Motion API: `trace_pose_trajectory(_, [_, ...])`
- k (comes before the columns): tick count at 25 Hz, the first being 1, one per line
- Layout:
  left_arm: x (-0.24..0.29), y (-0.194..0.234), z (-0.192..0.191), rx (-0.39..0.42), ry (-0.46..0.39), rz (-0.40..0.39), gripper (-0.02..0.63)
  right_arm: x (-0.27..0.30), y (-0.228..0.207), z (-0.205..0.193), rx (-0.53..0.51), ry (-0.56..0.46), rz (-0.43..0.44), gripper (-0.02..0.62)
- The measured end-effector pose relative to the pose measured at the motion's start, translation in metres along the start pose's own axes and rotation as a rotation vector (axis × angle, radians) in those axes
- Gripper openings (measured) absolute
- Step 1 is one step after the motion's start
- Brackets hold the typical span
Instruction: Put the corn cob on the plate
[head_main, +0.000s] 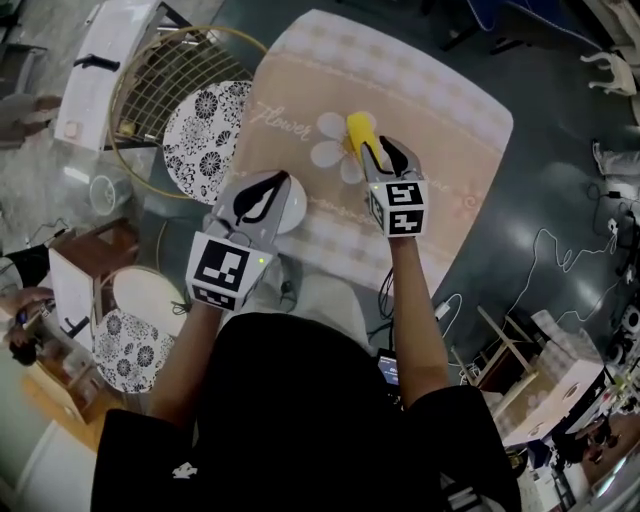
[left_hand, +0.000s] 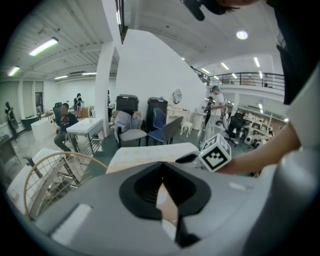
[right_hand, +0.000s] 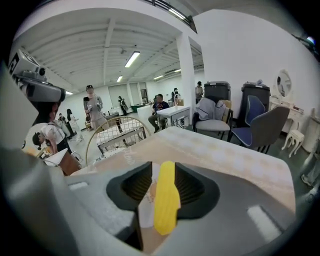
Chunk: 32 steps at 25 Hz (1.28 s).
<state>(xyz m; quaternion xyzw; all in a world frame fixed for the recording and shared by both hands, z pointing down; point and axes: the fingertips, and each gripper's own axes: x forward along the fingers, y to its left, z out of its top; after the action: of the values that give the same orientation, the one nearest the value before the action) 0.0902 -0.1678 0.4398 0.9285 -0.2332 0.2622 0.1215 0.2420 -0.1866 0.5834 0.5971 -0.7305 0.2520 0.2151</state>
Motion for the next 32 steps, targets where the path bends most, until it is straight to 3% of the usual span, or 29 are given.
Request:
trace_pose_trajectory(11, [0.01,0.002,-0.02,-0.024,0.05,0.036,0.006,0.042,-0.005,-0.042,-0.002,0.097,0.01,0.233])
trace_pose_trajectory(15, [0.01,0.003,-0.024,-0.067,0.047,0.047,0.005,0.055,-0.007,-0.056,0.002,0.125,0.005,0.261])
trace_pose_trajectory(23, [0.008,0.019,-0.021,-0.08,0.038,0.092,0.006,0.073,-0.006,-0.073,0.016,0.174,-0.007,0.276])
trace_pose_trajectory(32, [0.011,0.014,-0.031,-0.08,0.059,0.082,0.006,0.078,-0.007,-0.075,-0.006,0.167,-0.045,0.268])
